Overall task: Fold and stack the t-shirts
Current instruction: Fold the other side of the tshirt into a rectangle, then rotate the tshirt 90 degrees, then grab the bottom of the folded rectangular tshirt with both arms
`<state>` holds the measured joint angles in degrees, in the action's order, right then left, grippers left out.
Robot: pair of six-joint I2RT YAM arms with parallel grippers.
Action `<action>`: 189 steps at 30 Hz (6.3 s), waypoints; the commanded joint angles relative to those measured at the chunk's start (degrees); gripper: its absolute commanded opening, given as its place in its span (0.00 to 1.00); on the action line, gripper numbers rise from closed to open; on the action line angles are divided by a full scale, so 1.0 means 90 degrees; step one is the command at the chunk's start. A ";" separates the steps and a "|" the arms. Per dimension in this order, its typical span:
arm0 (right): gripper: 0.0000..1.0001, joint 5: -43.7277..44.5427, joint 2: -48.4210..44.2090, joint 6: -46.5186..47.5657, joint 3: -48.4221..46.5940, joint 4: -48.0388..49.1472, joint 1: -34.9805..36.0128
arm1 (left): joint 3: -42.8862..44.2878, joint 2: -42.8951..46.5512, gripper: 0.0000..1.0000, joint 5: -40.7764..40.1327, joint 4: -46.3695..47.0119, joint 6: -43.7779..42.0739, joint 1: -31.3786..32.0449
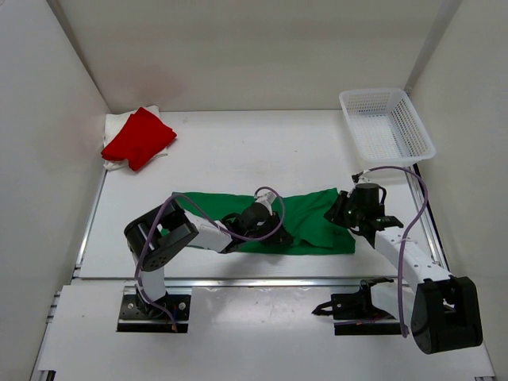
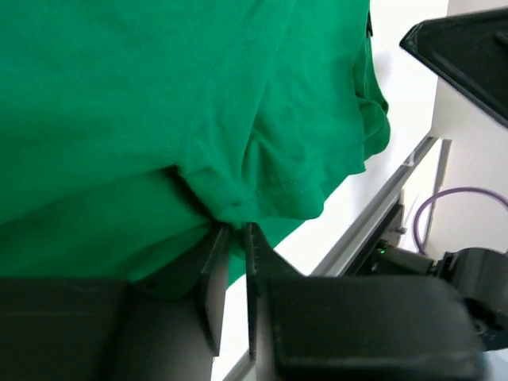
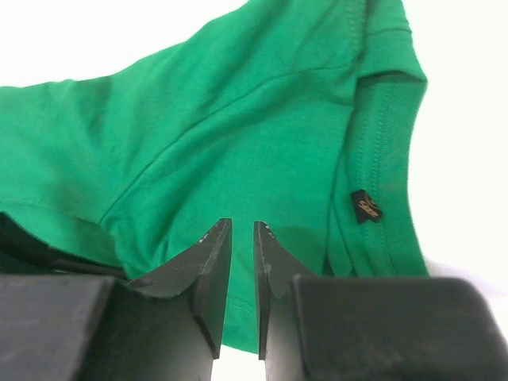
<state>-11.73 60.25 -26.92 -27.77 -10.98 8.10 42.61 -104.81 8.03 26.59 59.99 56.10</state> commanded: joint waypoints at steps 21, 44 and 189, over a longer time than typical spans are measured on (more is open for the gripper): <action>0.17 0.0082 0.0082 0.0042 0.0674 0.0322 -0.0597 | -0.1013 0.0611 0.23 0.0620 0.0766 0.0434 -0.0324; 0.33 -0.0408 0.1987 0.0130 -0.0967 0.1367 -0.1183 | -0.1599 0.1959 0.57 0.1744 -0.0163 -0.0826 -0.4562; 0.00 -0.0034 -0.2406 -0.3876 0.1826 -0.0009 0.4913 | -0.2929 0.5766 0.00 0.2681 -0.4145 -0.2642 -0.2755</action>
<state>-13.78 41.04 -60.49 -8.93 -7.03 53.71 15.55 -56.10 27.88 -7.64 34.89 32.69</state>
